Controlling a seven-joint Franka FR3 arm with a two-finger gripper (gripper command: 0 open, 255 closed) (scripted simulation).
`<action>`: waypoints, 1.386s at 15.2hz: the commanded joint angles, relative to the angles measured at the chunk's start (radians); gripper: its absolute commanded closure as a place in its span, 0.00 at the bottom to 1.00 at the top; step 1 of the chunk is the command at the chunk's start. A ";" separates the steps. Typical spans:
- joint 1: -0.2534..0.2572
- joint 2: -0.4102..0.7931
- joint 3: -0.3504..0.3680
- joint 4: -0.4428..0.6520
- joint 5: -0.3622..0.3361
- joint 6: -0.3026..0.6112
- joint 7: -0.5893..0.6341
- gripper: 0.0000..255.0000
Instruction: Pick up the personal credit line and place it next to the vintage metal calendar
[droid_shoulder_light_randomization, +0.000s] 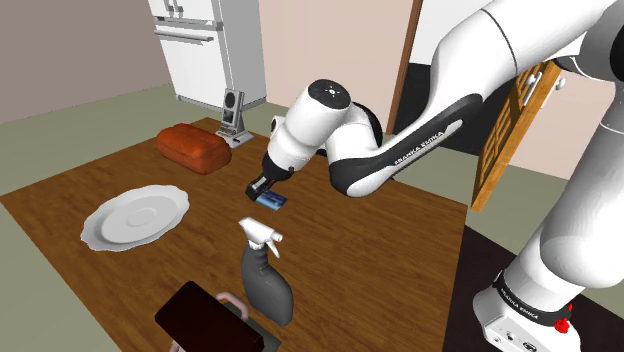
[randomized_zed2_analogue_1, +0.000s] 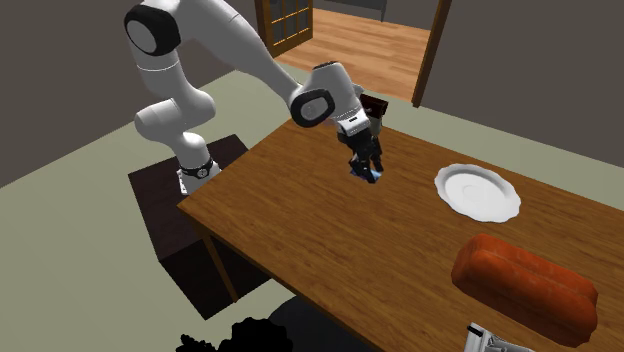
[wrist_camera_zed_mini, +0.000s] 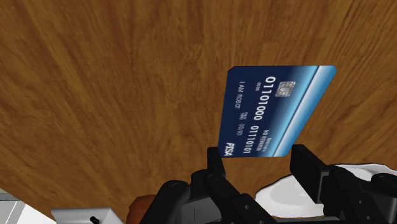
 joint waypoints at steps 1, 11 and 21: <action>-0.009 -0.018 0.013 0.007 0.048 -0.017 -0.040 1.00; -0.029 -0.103 0.047 0.049 0.243 -0.110 -0.202 1.00; -0.026 -0.164 0.047 0.122 0.370 -0.221 -0.310 1.00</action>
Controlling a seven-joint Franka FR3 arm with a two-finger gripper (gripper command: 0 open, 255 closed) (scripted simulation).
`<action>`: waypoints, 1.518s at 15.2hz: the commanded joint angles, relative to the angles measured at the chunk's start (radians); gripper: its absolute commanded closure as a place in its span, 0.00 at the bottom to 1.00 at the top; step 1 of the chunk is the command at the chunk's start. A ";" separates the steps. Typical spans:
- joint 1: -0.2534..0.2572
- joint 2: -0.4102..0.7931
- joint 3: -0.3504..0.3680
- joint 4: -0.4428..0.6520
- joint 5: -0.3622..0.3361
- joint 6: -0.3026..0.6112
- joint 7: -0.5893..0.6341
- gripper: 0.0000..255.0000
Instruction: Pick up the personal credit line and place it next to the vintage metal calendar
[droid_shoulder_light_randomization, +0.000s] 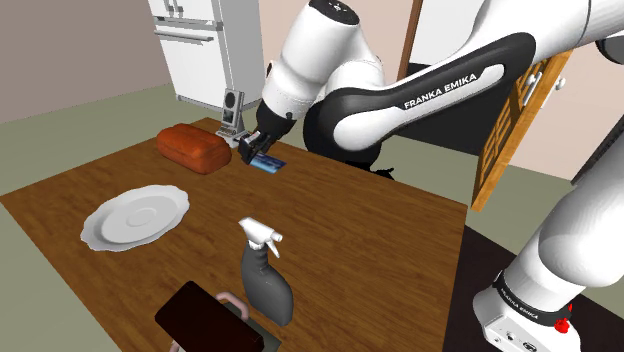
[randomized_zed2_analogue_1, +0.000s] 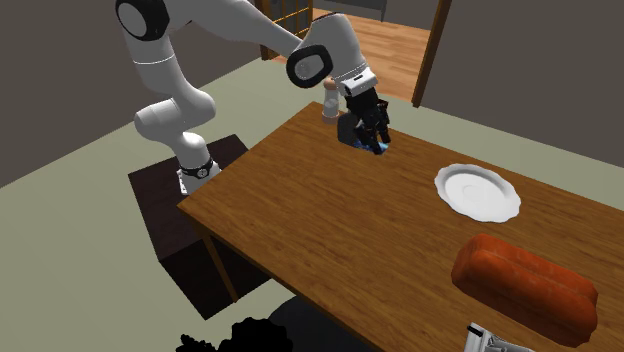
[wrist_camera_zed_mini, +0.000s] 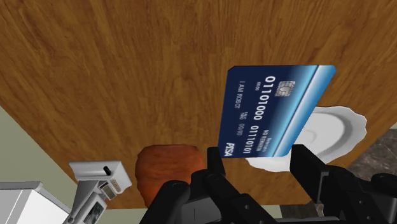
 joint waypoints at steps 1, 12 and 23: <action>0.001 -0.009 -0.001 0.019 0.020 -0.025 -0.018 1.00; 0.007 -0.044 -0.009 0.133 0.091 -0.161 -0.085 1.00; -0.065 0.100 -0.089 0.298 0.119 -0.183 -0.281 1.00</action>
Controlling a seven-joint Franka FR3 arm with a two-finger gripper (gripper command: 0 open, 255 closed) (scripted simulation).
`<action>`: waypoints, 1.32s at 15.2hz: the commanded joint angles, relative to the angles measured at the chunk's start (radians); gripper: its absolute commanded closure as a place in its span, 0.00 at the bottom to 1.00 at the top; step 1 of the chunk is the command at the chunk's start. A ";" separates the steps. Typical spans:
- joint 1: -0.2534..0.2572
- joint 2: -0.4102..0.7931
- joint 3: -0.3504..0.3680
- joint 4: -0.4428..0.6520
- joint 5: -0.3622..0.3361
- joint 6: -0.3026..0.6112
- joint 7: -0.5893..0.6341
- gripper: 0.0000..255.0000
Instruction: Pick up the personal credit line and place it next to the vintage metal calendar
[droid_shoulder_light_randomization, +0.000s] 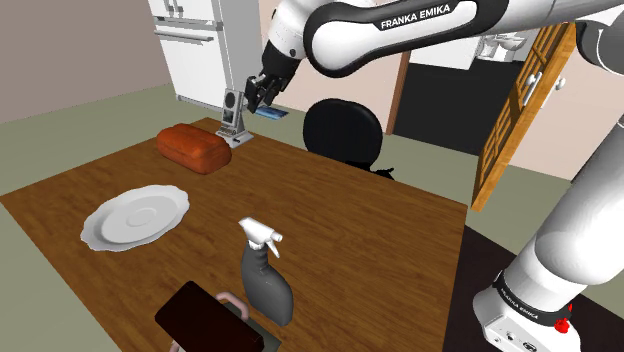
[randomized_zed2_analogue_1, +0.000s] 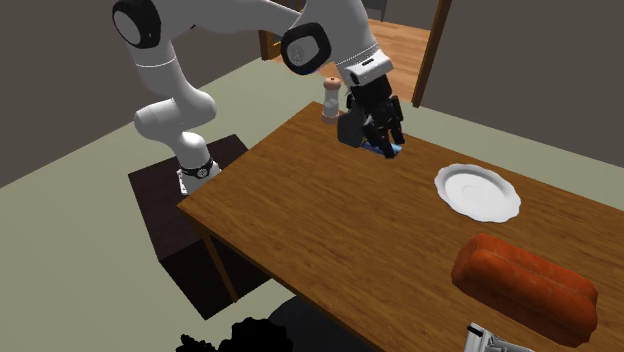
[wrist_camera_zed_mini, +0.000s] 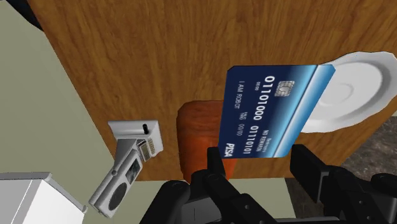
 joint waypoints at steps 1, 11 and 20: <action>-0.012 0.048 -0.013 0.051 -0.007 -0.007 -0.032 1.00; -0.065 0.298 -0.069 0.367 -0.020 -0.089 -0.201 1.00; -0.021 0.676 -0.117 0.965 -0.061 -0.319 -0.345 1.00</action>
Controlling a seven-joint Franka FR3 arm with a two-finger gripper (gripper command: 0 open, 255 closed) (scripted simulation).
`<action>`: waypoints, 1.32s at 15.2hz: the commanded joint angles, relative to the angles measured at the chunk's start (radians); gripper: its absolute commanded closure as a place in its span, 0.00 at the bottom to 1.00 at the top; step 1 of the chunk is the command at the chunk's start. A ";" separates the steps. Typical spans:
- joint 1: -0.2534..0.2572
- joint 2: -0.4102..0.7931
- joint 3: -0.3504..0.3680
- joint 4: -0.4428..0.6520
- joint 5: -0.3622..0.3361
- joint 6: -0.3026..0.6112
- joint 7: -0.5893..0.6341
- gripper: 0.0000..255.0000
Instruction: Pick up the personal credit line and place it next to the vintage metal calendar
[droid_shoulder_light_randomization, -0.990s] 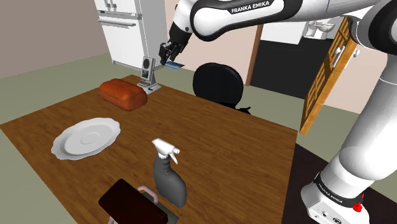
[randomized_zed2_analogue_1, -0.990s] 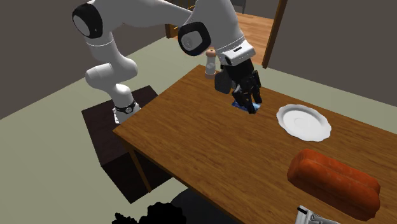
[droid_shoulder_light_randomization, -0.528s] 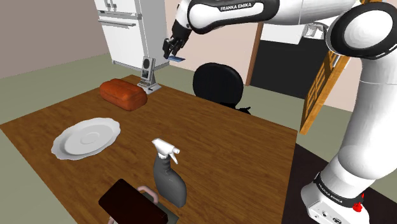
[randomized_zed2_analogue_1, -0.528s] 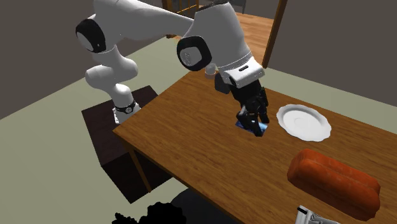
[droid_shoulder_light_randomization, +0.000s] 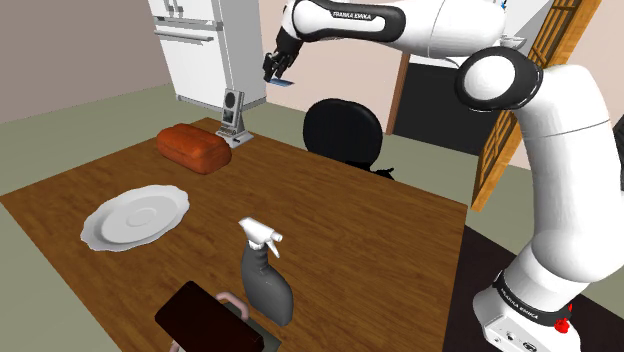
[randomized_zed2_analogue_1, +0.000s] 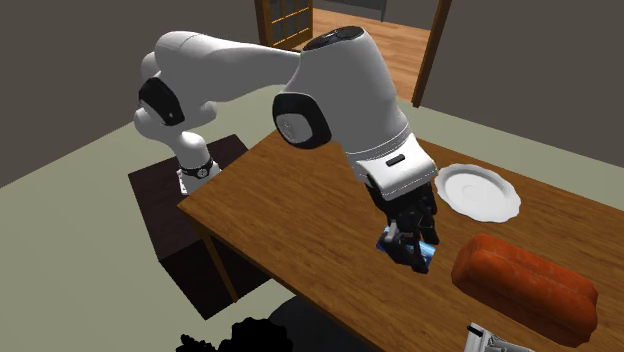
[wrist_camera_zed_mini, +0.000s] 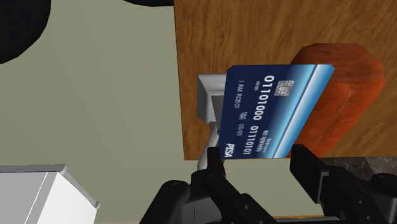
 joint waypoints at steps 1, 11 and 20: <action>0.031 0.090 -0.012 0.156 -0.015 -0.065 -0.019 1.00; -0.023 0.027 -0.005 -0.096 -0.004 0.118 -0.010 1.00; -0.044 0.021 -0.008 -0.230 -0.007 0.243 -0.004 1.00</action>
